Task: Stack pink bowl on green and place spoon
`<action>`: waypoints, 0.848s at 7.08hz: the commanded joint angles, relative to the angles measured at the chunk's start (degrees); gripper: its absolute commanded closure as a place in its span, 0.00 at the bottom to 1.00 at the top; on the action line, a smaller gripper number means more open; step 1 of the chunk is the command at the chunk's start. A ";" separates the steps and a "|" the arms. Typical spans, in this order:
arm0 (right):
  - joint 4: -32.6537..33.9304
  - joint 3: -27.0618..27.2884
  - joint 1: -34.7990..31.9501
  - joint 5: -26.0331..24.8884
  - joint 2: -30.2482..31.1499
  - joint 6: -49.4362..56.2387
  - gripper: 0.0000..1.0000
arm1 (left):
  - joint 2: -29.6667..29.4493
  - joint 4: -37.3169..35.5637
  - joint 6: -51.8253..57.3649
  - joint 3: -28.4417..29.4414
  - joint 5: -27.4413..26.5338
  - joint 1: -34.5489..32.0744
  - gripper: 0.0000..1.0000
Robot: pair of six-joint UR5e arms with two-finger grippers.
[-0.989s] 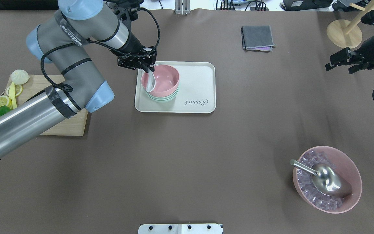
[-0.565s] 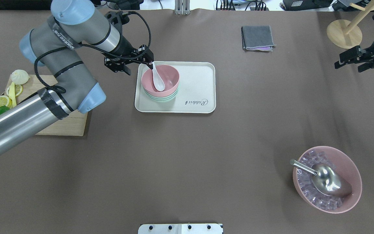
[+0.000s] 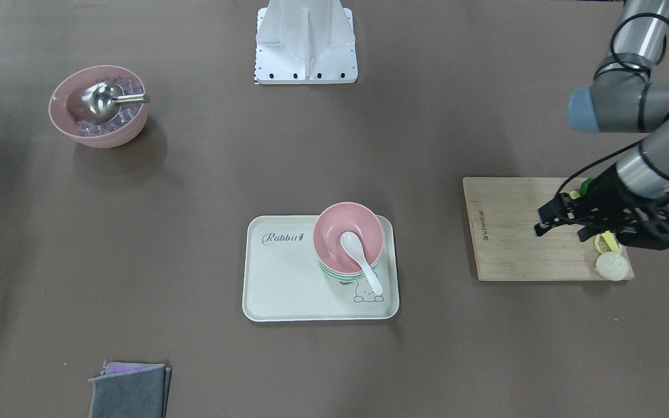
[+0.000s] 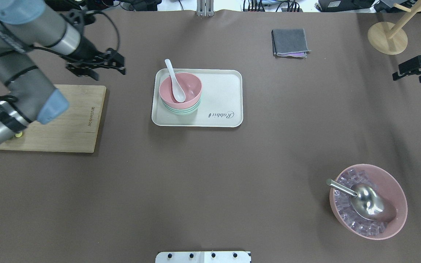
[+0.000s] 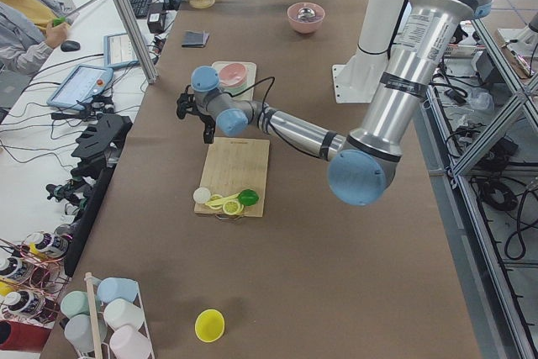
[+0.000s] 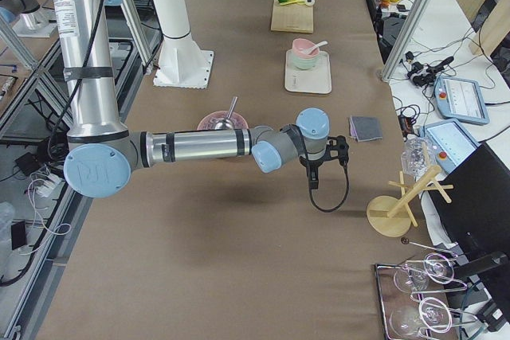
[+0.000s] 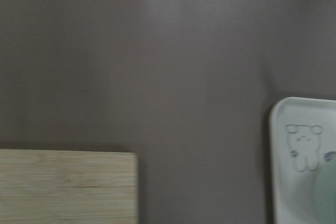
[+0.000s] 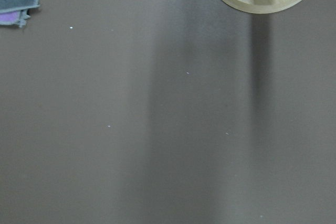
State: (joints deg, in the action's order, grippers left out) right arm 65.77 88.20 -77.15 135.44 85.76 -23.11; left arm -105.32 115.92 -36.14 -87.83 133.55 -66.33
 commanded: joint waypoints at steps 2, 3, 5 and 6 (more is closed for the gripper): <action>0.06 -5.58 -2.30 -0.17 0.46 10.62 0.00 | 5.49 -21.43 34.92 -1.03 -0.13 -14.06 0.02; 0.06 -5.93 -2.13 -0.70 0.37 10.63 0.00 | 3.04 -28.92 39.70 -1.11 -0.91 -16.18 0.02; 1.45 -6.99 -1.69 -0.79 -0.67 10.72 0.00 | 3.36 -31.63 45.19 -0.41 -1.45 -17.87 0.02; 4.08 -6.90 -1.78 -0.96 -1.99 10.80 0.00 | 6.94 -30.85 45.80 -1.80 -1.19 -18.48 0.02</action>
State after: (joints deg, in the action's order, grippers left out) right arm 67.32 81.43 -78.99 134.66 85.13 -12.42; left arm -101.17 85.28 8.08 -88.70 132.29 -83.94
